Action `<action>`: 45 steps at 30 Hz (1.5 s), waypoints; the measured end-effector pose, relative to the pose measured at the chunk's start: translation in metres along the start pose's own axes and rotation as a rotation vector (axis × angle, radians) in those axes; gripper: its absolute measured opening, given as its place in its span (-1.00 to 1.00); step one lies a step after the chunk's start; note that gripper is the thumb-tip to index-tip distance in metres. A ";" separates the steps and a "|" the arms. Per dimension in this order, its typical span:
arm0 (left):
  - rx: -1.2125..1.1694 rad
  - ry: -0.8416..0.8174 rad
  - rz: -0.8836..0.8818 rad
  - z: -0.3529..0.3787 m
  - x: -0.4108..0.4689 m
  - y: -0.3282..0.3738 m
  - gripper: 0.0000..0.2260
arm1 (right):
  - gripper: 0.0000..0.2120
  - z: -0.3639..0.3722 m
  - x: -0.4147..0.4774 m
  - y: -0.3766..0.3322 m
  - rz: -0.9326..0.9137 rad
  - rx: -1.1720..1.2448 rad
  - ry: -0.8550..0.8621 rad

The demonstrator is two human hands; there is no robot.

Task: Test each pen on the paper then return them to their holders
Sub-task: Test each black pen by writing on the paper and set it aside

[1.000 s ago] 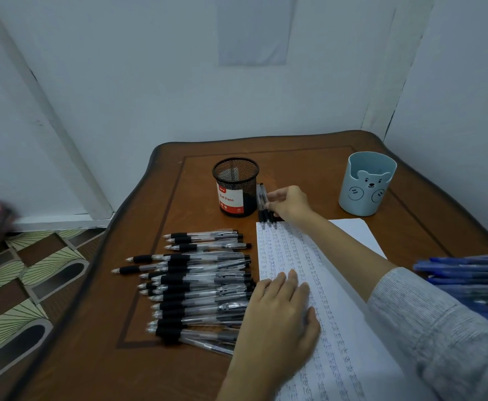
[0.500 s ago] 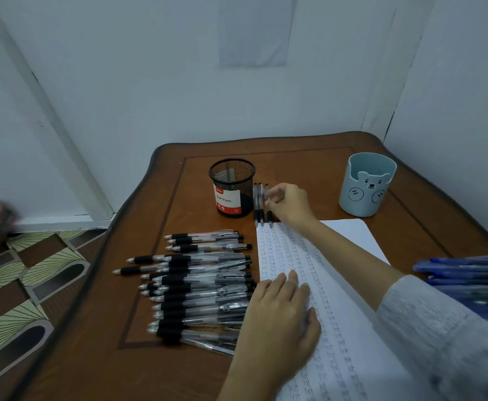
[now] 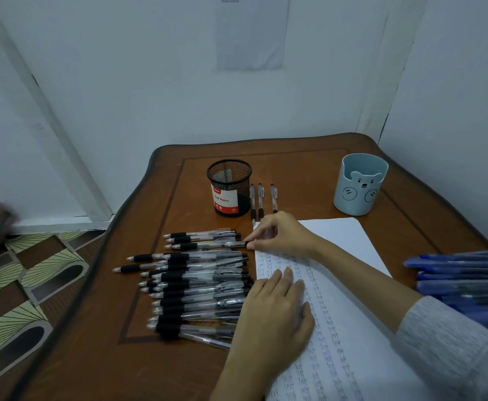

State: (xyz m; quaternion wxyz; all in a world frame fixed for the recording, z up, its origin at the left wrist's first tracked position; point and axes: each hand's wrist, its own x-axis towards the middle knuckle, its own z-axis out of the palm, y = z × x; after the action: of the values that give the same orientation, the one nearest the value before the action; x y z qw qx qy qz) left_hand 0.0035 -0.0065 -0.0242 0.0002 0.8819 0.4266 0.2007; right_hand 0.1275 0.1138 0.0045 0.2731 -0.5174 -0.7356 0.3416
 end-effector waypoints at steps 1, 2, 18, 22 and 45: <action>-0.002 0.003 0.000 0.000 0.000 0.000 -0.67 | -0.86 0.000 -0.001 0.001 0.011 0.027 0.020; -0.001 0.006 0.001 0.001 0.000 0.000 -0.67 | -0.88 -0.002 -0.003 0.002 0.018 0.082 0.037; -0.025 0.098 0.017 -0.002 -0.003 0.002 -0.74 | -0.70 -0.069 -0.042 -0.004 0.233 1.449 0.530; -0.058 0.219 0.079 -0.003 -0.003 0.003 -0.72 | -0.75 -0.073 -0.059 0.000 0.246 1.548 0.497; -0.349 -0.174 0.138 -0.024 -0.047 -0.023 -0.52 | -0.74 -0.022 -0.090 0.008 0.373 0.873 0.701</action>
State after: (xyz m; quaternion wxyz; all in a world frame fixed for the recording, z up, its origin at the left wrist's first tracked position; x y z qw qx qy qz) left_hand -0.0483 -0.0316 -0.0223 0.1762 0.9096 0.3224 0.1940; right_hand 0.1773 0.0348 0.0079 0.6230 -0.5596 -0.2895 0.4636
